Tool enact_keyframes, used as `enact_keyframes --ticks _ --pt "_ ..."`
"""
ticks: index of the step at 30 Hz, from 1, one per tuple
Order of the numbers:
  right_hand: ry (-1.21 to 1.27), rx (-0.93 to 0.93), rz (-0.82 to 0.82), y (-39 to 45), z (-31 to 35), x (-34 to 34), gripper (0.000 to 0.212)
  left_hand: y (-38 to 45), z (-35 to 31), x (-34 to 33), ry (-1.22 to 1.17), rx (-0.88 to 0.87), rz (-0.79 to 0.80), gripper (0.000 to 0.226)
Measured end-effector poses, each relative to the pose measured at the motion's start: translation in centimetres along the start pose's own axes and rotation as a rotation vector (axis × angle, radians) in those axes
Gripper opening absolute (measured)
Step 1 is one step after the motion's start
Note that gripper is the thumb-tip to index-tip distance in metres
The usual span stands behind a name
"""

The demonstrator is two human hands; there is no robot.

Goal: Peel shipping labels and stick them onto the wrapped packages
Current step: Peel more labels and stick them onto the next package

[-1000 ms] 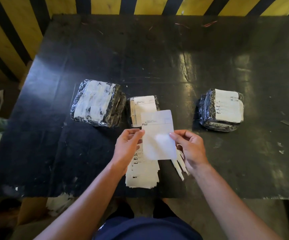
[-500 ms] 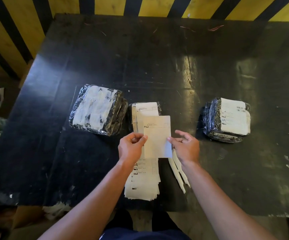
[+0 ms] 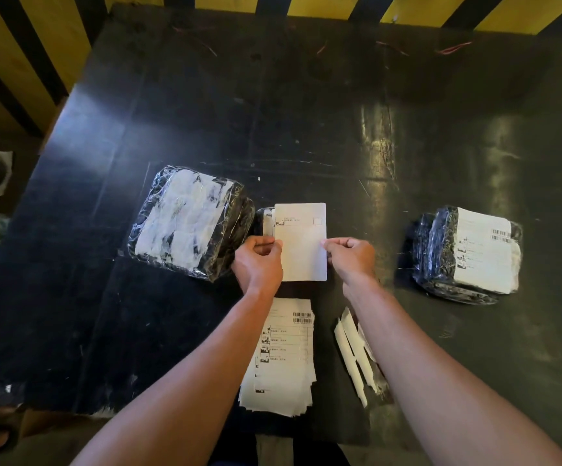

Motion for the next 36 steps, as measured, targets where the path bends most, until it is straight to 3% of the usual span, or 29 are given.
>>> enact_keyframes --ticks 9,21,31,36 --pt "-0.089 0.021 -0.005 2.1 1.0 -1.7 0.005 1.1 0.1 -0.7 0.066 -0.002 -0.070 0.020" --pt "-0.159 0.013 -0.026 2.9 0.5 -2.4 0.004 1.9 0.4 -1.3 0.147 -0.010 -0.064 0.012" --pt "-0.194 -0.003 -0.028 3.3 0.4 -2.7 0.003 2.4 0.6 -1.8 0.190 -0.026 -0.059 0.019" --pt "-0.249 0.044 -0.059 3.2 1.1 -2.5 0.012 2.4 0.3 -1.7 0.217 -0.049 -0.066 0.016"
Point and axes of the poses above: each hand's wrist, its own y-axis towards the middle knuckle, its own x-axis out of the back of the hand, z = x × y, the point moved 10 cm from there along y, towards the middle knuckle, and after that the axes turned 6 degrees about -z, right-handed, at the moved point
